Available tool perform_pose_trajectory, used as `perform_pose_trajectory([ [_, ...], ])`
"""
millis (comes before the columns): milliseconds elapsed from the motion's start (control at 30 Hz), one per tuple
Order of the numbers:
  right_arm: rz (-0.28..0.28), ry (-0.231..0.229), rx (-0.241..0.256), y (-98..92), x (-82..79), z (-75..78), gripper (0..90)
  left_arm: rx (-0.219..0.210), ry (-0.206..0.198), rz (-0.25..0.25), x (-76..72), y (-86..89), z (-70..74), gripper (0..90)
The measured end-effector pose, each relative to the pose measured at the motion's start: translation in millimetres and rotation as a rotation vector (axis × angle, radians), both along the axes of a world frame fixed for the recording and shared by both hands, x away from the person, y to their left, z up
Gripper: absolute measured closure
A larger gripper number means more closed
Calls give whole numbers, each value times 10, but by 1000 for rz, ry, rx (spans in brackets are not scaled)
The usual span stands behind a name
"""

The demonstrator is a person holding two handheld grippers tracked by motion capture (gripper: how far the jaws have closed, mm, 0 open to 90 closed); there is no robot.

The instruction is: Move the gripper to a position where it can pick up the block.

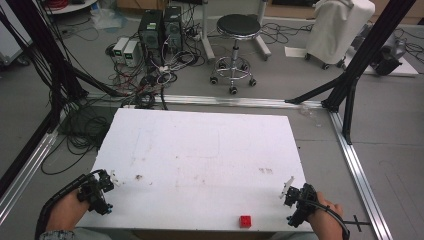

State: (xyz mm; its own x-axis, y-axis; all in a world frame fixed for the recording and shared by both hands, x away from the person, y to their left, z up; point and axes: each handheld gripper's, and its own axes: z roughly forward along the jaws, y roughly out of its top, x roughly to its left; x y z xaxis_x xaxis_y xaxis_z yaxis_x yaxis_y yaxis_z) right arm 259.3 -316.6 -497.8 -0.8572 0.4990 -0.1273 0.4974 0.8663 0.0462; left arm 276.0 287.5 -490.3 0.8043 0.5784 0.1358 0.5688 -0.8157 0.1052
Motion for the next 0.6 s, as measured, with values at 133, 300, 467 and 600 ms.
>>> perform_pose_trajectory([
  [133, 22, 7, 10, 71, -2, 4, 107, 2, -1, 0, 0, 0, 0, 227],
  [300, 67, 12, 26, 190, -2, 2, 107, 2, -5, 1, -1, 2, 2, 227],
  [467, 113, 28, 16, 305, -21, -1, 107, 0, 0, 0, 1, 2, 0, 227],
  [600, 149, 29, 31, 403, -32, 25, 107, 1, 1, 1, 2, 3, -1, 227],
])
